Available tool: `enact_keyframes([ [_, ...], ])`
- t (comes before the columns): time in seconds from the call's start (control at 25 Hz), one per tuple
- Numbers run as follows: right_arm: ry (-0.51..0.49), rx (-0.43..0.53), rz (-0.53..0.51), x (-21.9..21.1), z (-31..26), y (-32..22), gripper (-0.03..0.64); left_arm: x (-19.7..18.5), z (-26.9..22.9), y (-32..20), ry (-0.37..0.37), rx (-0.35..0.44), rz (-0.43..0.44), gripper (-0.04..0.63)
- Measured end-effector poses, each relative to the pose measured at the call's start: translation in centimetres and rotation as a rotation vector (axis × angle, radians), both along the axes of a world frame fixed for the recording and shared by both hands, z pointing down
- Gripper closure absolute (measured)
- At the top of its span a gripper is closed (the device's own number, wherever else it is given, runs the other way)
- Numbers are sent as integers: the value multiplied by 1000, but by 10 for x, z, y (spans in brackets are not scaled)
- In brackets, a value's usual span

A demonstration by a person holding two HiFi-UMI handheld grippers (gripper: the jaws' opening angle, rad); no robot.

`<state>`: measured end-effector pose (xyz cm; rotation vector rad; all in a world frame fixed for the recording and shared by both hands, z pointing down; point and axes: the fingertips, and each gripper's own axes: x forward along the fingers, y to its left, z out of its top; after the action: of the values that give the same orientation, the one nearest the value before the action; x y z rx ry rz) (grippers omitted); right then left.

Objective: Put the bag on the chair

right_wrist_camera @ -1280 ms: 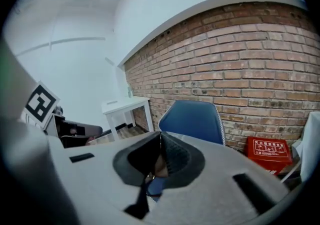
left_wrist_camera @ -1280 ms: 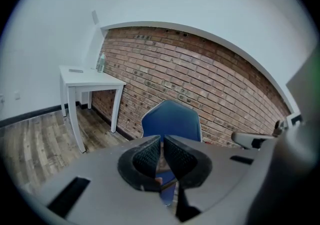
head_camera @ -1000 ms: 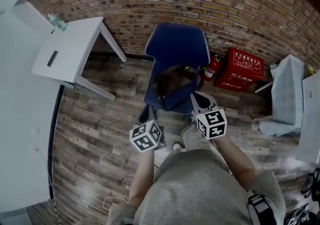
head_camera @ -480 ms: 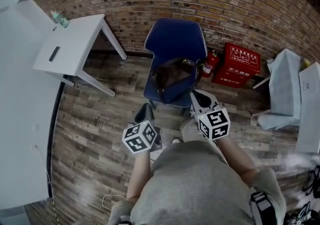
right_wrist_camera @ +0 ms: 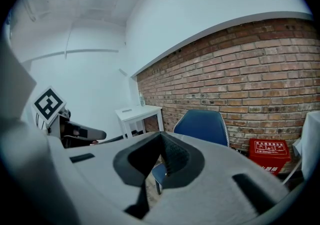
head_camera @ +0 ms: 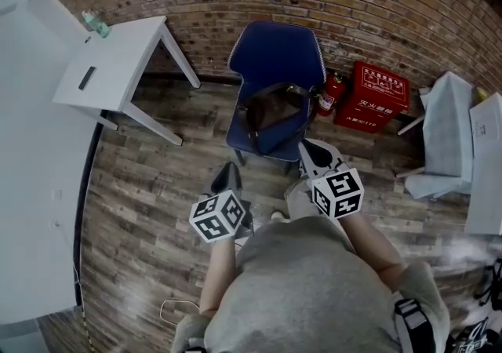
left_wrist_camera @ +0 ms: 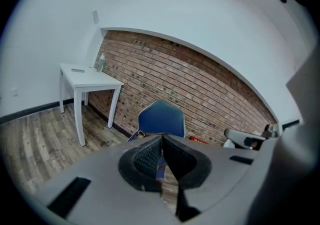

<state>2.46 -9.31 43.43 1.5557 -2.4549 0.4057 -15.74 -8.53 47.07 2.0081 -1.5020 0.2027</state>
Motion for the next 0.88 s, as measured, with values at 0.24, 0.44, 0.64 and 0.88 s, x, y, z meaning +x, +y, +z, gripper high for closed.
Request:
enact_keyframes([
  [0.24,-9,0,7,3,-3,2,614,2,-2,-2,3,7,8,586],
  [0.44,-6,1,3,3,-3,4,614,4,-2,-4,10,7,11,586],
  [0.64,-4,6,-3,3,-7,3,614,5,-6,-6,17,12,13,586],
  [0.88,-10,19,-11,1,-14,0,614,8,-12,-9,30,23,17,586],
])
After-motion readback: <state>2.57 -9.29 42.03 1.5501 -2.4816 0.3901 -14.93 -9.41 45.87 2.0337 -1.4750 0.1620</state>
